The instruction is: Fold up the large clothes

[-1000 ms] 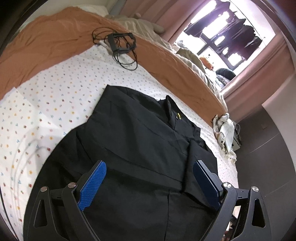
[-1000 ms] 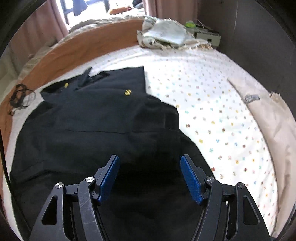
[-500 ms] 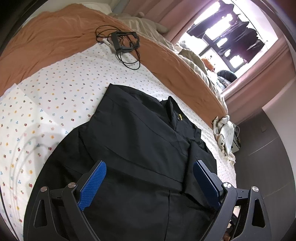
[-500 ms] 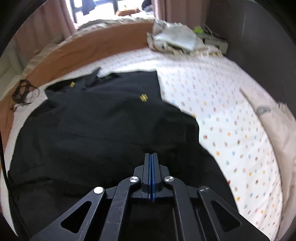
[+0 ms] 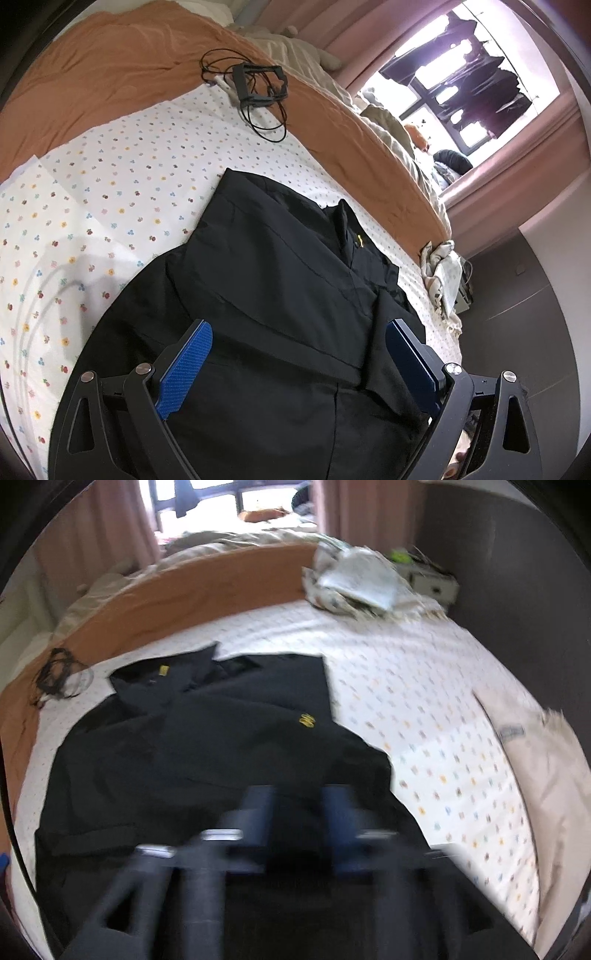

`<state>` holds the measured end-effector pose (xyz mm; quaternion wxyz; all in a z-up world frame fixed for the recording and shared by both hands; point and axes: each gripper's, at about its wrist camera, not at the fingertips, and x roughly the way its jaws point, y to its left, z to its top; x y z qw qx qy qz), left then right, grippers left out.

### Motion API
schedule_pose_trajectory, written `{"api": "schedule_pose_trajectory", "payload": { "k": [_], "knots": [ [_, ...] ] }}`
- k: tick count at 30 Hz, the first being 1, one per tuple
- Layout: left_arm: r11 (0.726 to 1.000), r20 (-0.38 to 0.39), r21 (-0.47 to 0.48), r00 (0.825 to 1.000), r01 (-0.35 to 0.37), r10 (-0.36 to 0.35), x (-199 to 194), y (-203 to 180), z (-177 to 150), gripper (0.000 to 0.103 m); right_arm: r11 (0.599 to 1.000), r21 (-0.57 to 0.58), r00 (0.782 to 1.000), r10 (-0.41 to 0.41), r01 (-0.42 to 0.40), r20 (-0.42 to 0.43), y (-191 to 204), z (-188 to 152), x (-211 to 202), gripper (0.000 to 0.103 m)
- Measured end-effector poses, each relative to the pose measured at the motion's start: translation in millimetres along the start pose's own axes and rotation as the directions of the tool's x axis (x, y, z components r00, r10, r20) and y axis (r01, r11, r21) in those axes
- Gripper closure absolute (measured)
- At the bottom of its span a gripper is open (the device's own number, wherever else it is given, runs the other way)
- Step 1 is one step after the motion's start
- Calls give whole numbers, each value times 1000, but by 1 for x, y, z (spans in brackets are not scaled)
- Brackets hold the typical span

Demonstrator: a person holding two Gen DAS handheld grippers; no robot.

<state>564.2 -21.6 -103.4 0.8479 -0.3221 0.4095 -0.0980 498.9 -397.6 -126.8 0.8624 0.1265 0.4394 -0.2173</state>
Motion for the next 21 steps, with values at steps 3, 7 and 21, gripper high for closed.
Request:
{"api": "schedule_pose_trajectory", "payload": {
  "k": [3, 7, 21],
  "knots": [
    [1000, -9, 10, 1000, 3, -3, 2, -4, -2, 8, 999, 23, 999, -29, 29, 12, -15, -10, 3, 27],
    [999, -23, 39, 1000, 1, 0, 6, -10, -5, 8, 998, 59, 1000, -22, 23, -21, -28, -14, 15, 27],
    [997, -28, 60, 999, -38, 40, 15, -15, -9, 8, 985, 170, 989, 45, -20, -142, -46, -34, 79, 61]
  ]
}}
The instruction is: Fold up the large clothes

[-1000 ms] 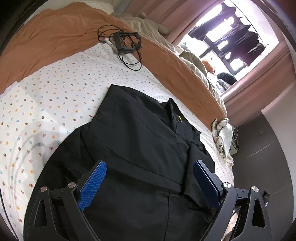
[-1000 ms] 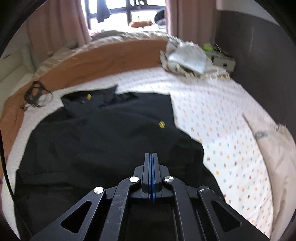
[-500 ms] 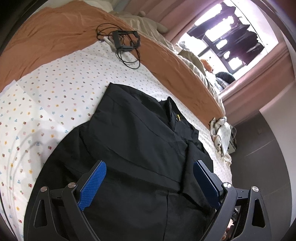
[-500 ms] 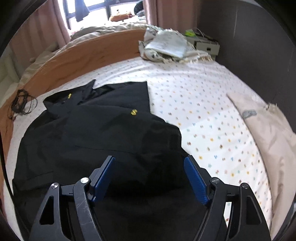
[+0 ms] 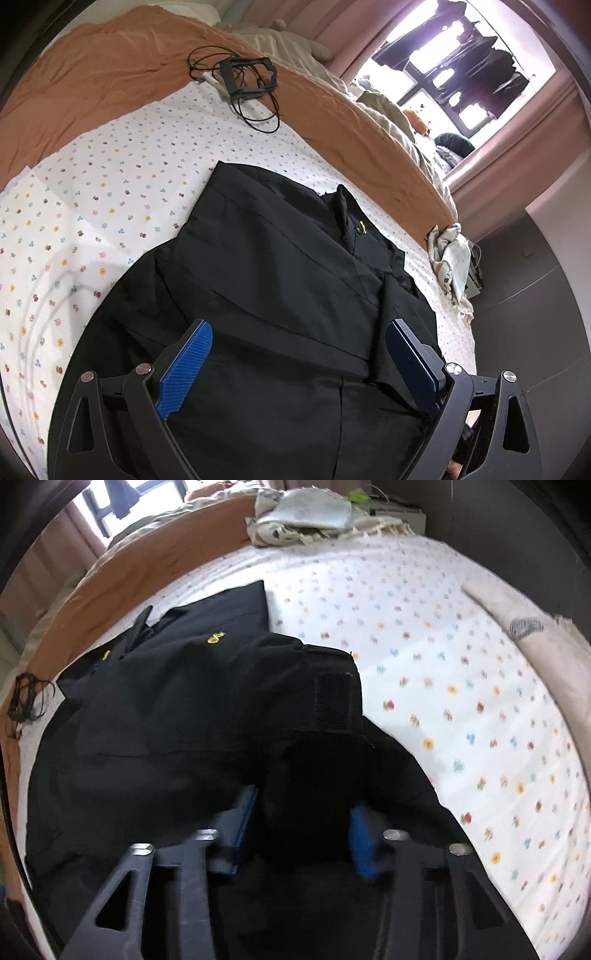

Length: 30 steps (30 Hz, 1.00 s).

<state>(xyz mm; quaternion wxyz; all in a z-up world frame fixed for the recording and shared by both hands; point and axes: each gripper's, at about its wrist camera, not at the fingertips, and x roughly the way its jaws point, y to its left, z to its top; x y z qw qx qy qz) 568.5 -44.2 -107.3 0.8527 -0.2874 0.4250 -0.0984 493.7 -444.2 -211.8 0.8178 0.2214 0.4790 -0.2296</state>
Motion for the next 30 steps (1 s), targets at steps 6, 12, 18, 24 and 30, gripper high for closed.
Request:
{"api": "schedule_pose_trajectory", "payload": {
  "k": [6, 12, 18, 24, 30],
  "knots": [
    [1000, 4, 10, 1000, 16, -16, -4, -4, 0, 8, 995, -68, 995, 72, -67, 75, 26, 9, -34, 82],
    [999, 33, -24, 999, 39, -38, -18, 8, 8, 8, 978, -173, 976, 146, -118, 162, 89, 22, -79, 85],
    [996, 104, -77, 994, 43, -35, -48, 33, 23, 8, 945, -285, 955, 220, -159, 197, 166, 23, -108, 85],
    [988, 140, -149, 990, 39, -18, -64, 64, 33, 8, 893, -390, 934, 312, -225, 175, 246, -5, -120, 85],
    [982, 188, -185, 982, 47, -12, -85, 82, 40, 8, 815, -562, 935, 298, -143, 194, 313, -59, -127, 56]
  ]
}}
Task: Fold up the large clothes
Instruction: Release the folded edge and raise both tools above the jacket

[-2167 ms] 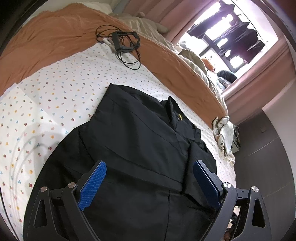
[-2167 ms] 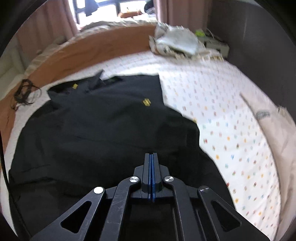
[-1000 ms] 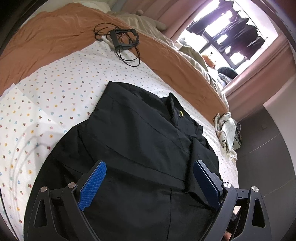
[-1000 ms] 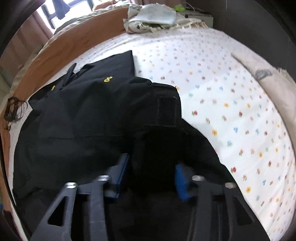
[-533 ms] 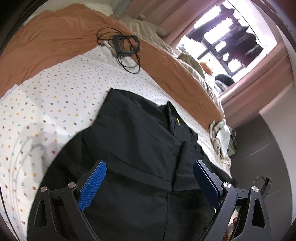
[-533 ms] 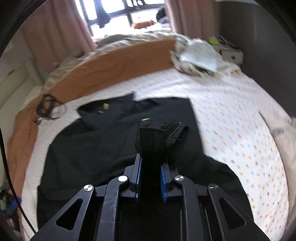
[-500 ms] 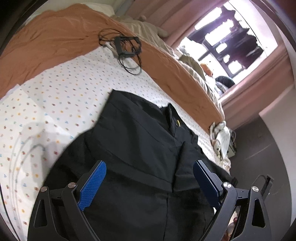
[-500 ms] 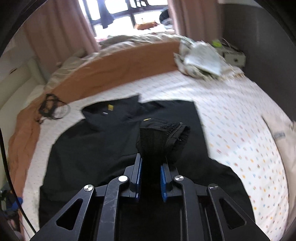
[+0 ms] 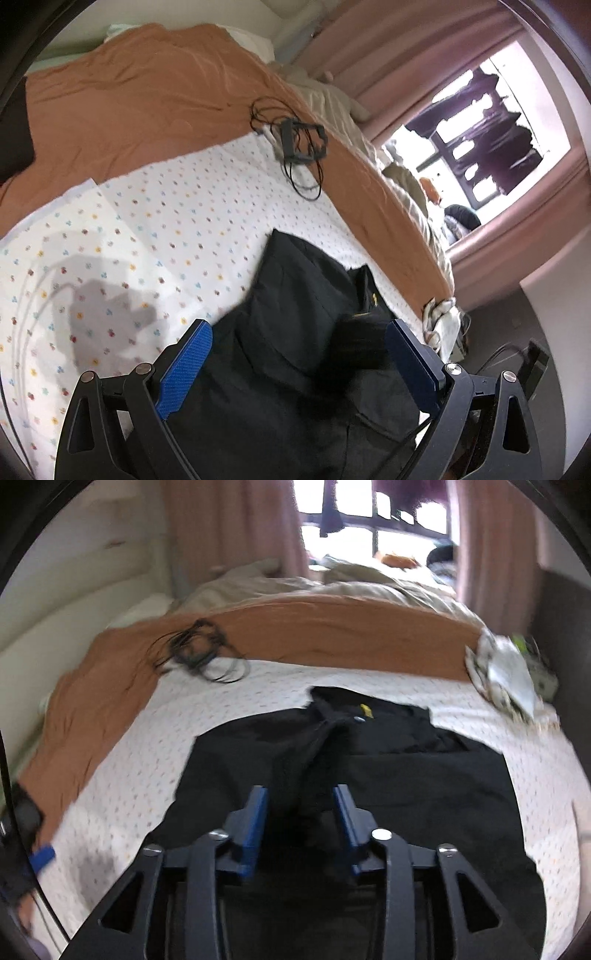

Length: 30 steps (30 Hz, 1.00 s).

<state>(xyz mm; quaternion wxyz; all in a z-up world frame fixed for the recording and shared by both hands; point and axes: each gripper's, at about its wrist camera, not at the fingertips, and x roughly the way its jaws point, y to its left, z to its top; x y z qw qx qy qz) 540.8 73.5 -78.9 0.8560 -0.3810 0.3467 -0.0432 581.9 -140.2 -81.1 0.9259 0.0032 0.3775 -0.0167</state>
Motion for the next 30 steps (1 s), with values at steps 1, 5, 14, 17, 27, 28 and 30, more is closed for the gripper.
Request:
{"api": "schedule_pose_trajectory", "payload": {
  "k": [1, 5, 14, 17, 27, 28, 30],
  "knots": [
    [1000, 6, -2, 1000, 0, 0, -2, 1, 1, 8, 1000, -18, 1000, -4, 4, 8, 8, -1, -2, 52],
    [1000, 1, -12, 1000, -4, 4, -1, 5, 3, 8, 999, -52, 1000, 1, 0, 25, 25, -4, -10, 50],
    [1000, -11, 22, 1000, -11, 12, 4, -5, -2, 8, 999, -36, 999, -24, 26, 40, 13, -6, -16, 50],
    [999, -17, 44, 1000, -10, 10, 4, -14, -7, 8, 999, -16, 999, -30, 31, 42, -1, -10, -21, 50],
    [959, 56, 280, 998, -44, 29, -35, -74, -50, 8, 995, 82, 995, -69, 63, 78, -76, -42, -75, 48],
    [951, 57, 302, 997, -57, 42, -38, -74, -60, 8, 993, 99, 993, -76, 68, 85, -87, -47, -83, 45],
    [939, 14, 342, 999, -38, 36, -42, -72, -80, 8, 988, 137, 992, -84, 71, 96, -104, -57, -97, 31]
  ]
}}
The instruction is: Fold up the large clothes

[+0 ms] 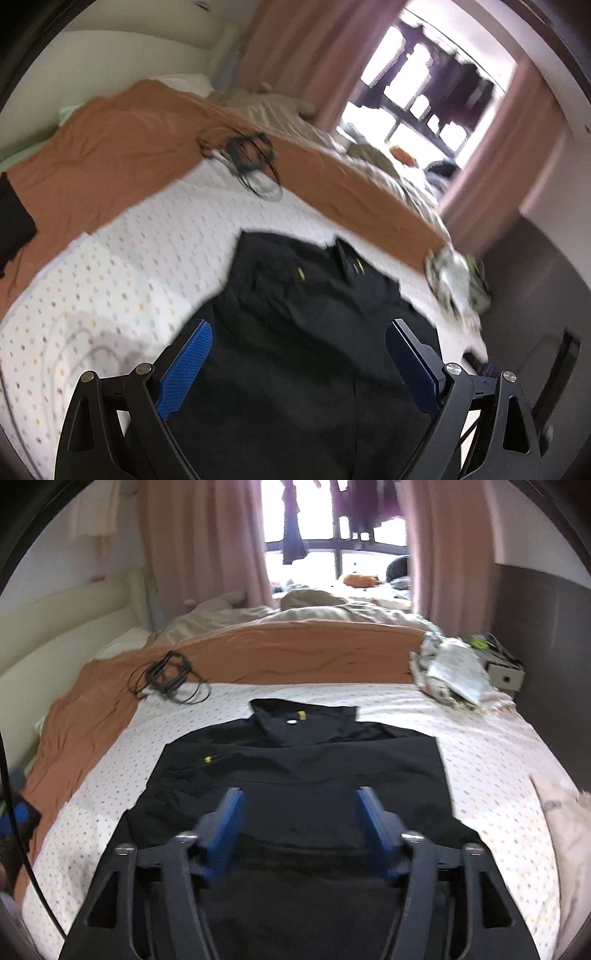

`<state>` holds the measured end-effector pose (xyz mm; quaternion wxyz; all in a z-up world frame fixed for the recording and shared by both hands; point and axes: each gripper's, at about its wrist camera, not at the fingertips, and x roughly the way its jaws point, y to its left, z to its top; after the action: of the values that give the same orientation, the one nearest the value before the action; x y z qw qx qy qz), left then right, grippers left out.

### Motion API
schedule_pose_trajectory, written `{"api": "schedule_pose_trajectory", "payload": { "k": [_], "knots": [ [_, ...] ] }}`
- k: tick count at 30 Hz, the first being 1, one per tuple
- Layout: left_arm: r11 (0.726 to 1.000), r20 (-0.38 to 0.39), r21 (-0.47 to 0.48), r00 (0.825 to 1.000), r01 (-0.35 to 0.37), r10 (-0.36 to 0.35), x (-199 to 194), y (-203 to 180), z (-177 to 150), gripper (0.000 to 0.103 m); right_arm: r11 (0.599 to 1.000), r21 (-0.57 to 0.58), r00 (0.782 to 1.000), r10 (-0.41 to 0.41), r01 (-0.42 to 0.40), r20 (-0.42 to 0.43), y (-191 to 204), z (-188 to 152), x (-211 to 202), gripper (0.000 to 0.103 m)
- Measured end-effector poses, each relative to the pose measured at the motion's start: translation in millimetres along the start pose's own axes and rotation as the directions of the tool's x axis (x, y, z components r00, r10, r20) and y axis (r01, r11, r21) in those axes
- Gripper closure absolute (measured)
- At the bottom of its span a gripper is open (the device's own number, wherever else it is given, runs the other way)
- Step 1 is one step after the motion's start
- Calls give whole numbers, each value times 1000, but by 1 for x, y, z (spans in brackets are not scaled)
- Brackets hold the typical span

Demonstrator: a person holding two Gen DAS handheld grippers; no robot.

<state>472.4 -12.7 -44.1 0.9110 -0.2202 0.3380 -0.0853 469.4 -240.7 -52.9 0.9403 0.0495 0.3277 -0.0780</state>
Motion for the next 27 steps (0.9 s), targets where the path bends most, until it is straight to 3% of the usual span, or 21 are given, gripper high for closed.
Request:
{"api": "schedule_pose_trajectory", "payload": {
  "k": [13, 19, 27],
  "knots": [
    [988, -32, 69, 989, -141, 143, -69, 41, -41, 8, 989, 144, 1000, -27, 28, -9, -101, -57, -74, 28],
    [987, -43, 69, 989, -142, 145, -99, 56, -60, 8, 979, 199, 999, -30, 34, -22, -136, -86, -111, 14],
    [985, -48, 106, 988, -138, 144, -129, 71, -94, 8, 954, 291, 996, -56, 72, -65, -184, -143, -154, 12]
  ]
}}
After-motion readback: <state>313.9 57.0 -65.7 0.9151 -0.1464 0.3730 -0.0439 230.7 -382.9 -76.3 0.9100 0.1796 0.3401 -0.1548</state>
